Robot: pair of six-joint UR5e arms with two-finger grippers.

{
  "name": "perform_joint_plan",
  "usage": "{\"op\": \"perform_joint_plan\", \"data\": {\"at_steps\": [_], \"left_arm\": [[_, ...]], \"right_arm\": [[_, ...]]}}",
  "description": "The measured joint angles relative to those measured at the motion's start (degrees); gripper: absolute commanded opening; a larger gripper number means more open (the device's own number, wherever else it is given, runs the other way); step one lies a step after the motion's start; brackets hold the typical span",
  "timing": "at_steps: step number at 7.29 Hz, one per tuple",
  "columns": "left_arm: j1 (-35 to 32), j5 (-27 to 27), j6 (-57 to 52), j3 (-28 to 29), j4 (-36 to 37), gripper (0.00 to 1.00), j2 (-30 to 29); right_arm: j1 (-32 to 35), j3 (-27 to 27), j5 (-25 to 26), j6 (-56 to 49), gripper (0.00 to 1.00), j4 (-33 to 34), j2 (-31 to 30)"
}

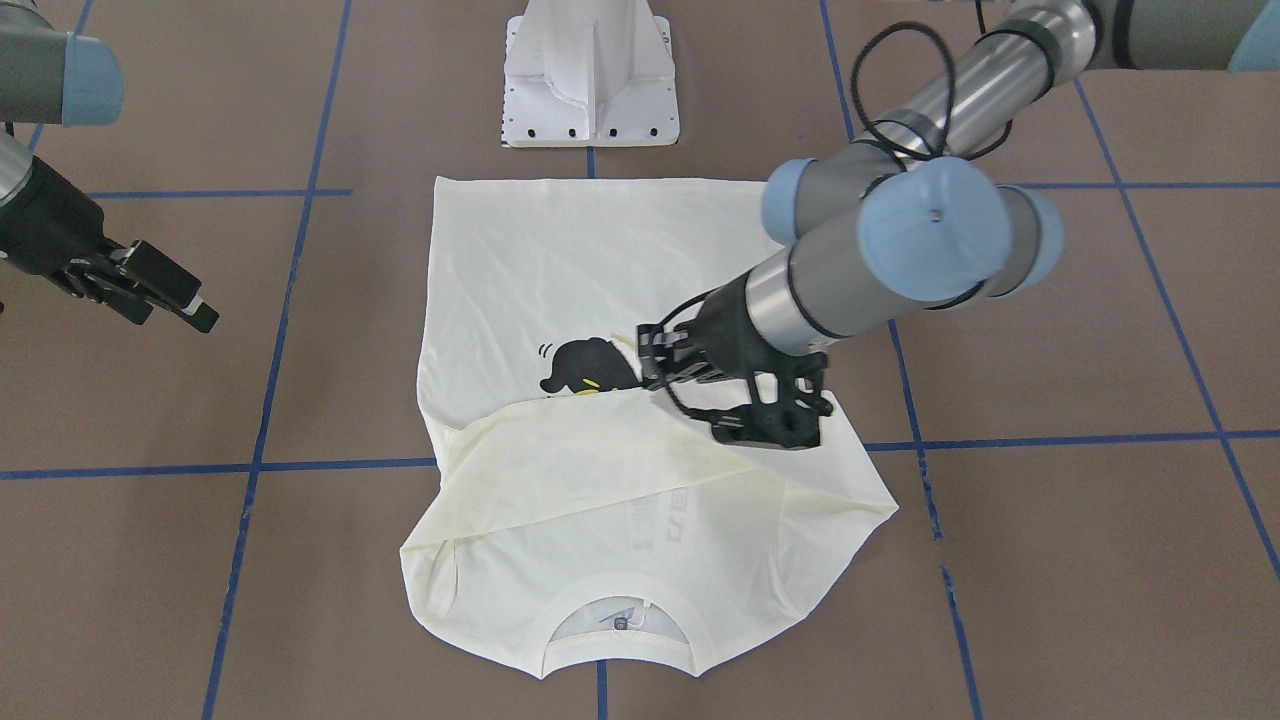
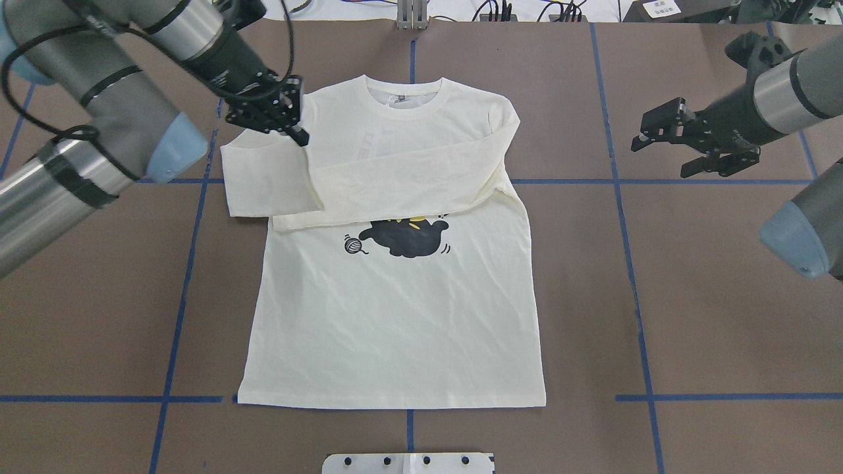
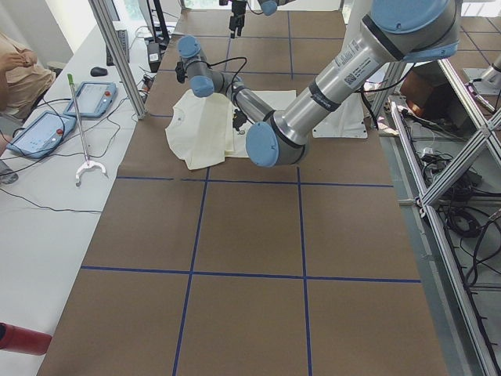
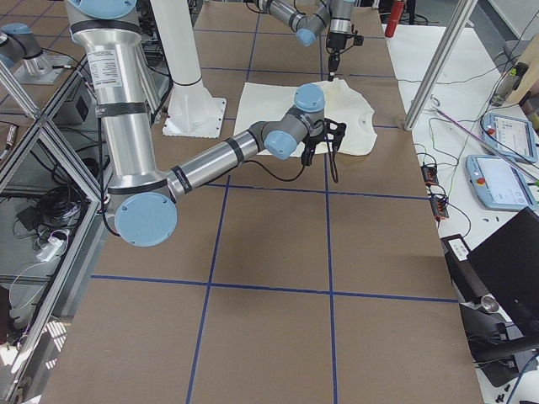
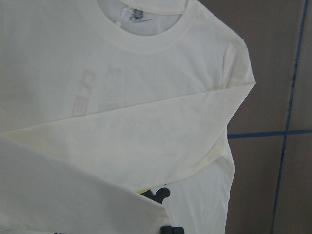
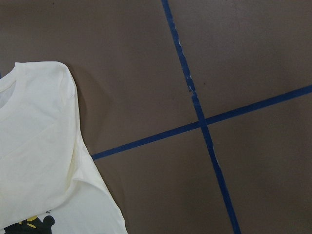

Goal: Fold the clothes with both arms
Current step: 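Grasp the other sleeve with the left gripper and fold it across the body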

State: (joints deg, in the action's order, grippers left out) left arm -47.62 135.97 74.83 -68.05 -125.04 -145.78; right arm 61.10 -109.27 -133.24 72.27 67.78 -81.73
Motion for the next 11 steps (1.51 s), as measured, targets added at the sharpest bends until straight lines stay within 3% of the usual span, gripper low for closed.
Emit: {"op": "perform_joint_plan", "data": {"at_steps": [3,4,5,6,7,9,11], "left_arm": [[10.67,-18.05,1.66,8.99,-9.37,0.0,-7.1],[12.37,-20.63,1.7,11.21,-11.44,0.2,-7.83],[13.37,-21.8,1.74,13.06,-12.64,0.29,-8.61],[13.88,-22.39,1.94,14.25,-13.16,0.6,-9.41],[14.13,-22.68,3.56,14.65,-13.39,0.69,-10.16],[14.42,-21.82,9.48,8.5,-12.29,0.69,-8.01],[14.22,-19.22,10.93,-6.66,-4.86,0.67,1.12]], "right_arm": [[0.28,-1.78,-0.15,-0.19,1.0,0.06,-1.35],[0.27,-1.87,-0.12,-0.18,1.0,0.06,-1.44],[0.26,-1.91,-0.1,-0.14,1.0,0.07,-1.47],[0.22,-1.94,-0.1,-0.1,1.0,0.07,-1.47],[0.19,-1.94,-0.09,-0.02,1.0,0.07,-1.45],[-1.45,-1.89,0.99,0.84,1.0,0.09,-0.93],[-9.73,-3.57,8.48,8.51,0.99,0.19,-0.81]]}}
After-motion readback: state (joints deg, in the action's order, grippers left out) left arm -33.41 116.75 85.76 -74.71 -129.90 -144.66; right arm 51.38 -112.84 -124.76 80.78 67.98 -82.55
